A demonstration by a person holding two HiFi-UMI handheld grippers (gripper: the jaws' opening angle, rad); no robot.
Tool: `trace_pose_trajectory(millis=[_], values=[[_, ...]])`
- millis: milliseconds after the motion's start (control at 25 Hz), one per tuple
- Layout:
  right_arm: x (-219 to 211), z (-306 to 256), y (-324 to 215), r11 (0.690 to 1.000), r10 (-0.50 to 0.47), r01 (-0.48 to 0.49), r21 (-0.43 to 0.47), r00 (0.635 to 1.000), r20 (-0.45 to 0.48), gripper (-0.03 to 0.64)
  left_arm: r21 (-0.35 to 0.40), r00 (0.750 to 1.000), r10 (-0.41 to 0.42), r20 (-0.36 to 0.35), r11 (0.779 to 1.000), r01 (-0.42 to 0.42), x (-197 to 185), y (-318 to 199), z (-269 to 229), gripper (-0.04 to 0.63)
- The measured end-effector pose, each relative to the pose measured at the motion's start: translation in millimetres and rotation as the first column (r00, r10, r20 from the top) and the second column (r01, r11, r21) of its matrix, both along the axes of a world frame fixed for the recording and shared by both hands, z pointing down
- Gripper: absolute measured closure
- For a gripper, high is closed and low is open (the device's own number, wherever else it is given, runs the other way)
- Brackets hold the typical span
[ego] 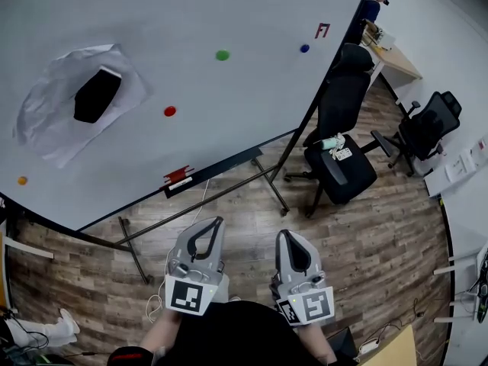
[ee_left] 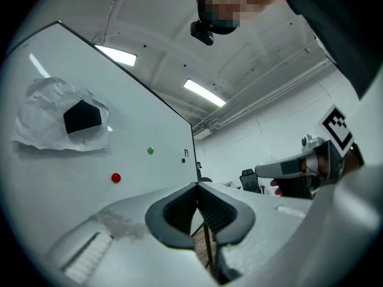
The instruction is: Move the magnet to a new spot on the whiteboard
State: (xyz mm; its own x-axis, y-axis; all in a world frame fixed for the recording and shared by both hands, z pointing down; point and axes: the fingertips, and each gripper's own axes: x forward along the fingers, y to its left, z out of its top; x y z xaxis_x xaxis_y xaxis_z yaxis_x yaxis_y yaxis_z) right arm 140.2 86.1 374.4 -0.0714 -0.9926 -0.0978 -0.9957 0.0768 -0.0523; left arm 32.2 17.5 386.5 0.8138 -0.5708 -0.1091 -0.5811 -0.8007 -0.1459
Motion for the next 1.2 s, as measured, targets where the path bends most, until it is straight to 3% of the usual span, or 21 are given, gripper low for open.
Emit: trace_pose_trajectory(millis=[560,1200], values=[[14,-8,-94,1.000,-0.011,0.011,0.004,1.000,-0.015,0.615,0.064,1.000,-0.014,-0.011,0.998,0.014,14,-89,-17,0.594],[-7,-27,-155,0.997,-0.033,0.038,0.063,0.997,-0.070,0.615,0.115,0.998,-0.051,-0.041,0.992,0.055,-9,-141,-37,0.594]])
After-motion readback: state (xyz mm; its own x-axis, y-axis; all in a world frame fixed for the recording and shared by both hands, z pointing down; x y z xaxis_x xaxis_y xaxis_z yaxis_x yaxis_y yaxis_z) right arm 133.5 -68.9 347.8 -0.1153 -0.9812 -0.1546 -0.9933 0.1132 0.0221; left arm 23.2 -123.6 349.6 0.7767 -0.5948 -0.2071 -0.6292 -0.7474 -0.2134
